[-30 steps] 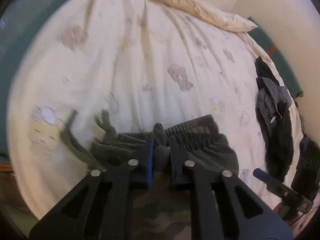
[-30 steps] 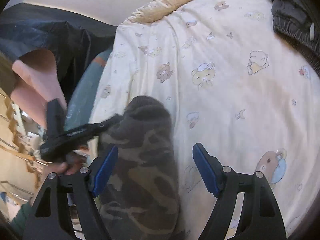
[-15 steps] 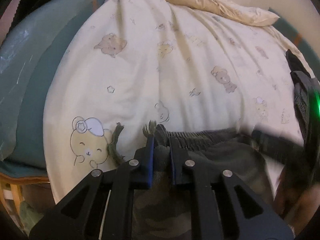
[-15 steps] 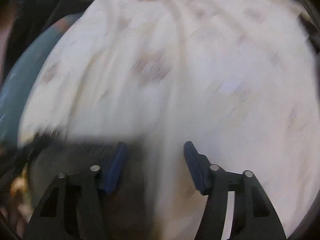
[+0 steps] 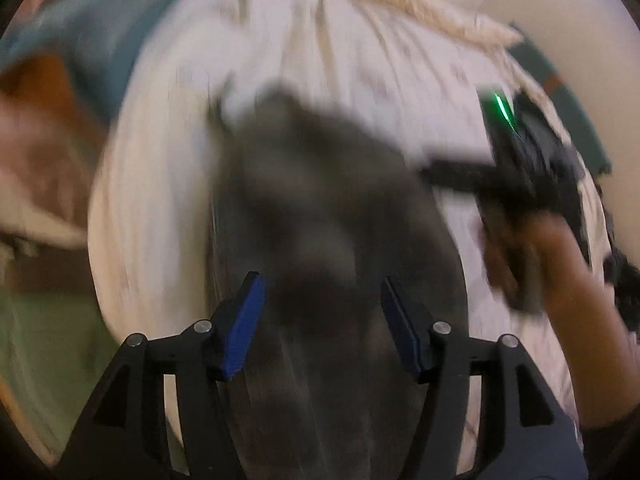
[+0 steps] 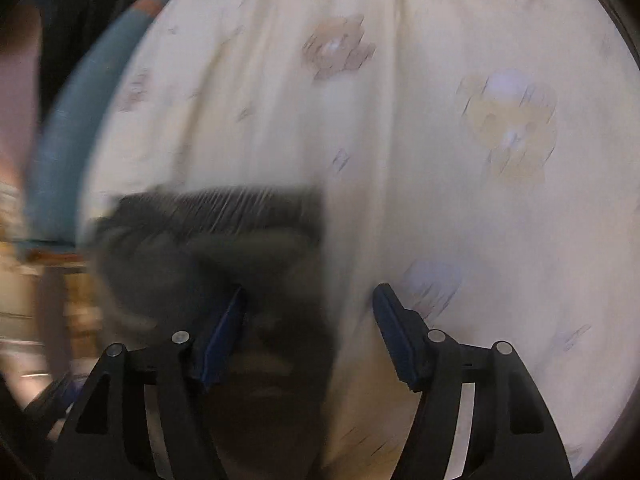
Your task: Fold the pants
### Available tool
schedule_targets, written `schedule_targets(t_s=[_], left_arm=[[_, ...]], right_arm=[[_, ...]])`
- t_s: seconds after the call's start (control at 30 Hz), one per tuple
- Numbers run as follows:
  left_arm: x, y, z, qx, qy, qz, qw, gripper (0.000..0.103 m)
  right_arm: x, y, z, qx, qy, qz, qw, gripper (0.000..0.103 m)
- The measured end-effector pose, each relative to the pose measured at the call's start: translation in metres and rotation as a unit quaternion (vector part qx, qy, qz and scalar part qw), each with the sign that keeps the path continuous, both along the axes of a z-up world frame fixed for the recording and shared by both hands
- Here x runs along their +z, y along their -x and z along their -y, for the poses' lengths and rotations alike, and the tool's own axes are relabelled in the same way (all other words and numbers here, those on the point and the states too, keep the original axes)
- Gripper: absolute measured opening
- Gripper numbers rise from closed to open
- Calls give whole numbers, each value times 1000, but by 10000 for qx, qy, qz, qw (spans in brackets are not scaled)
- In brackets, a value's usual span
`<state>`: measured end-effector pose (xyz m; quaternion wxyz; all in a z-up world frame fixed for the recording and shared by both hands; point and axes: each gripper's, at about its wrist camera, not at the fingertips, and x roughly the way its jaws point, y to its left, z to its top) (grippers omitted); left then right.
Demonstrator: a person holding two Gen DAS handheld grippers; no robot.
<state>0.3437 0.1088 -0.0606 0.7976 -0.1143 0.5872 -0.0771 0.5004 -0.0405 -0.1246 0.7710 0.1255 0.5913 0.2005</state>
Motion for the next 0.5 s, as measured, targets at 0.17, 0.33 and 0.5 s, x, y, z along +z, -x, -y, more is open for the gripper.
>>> schedule_targets(t_s=[0.17, 0.33, 0.5], left_arm=[[13, 53, -28, 461, 22, -98, 9989, 76], [27, 111, -58, 1038, -103, 190, 9944, 95], [14, 165, -38, 906, -78, 196, 9957, 95]], right_arm=[[53, 33, 9, -75, -303, 700, 9971, 70], [95, 112, 40, 254, -726, 909, 9929, 77], [86, 229, 60, 666, -566, 764, 9932, 77]])
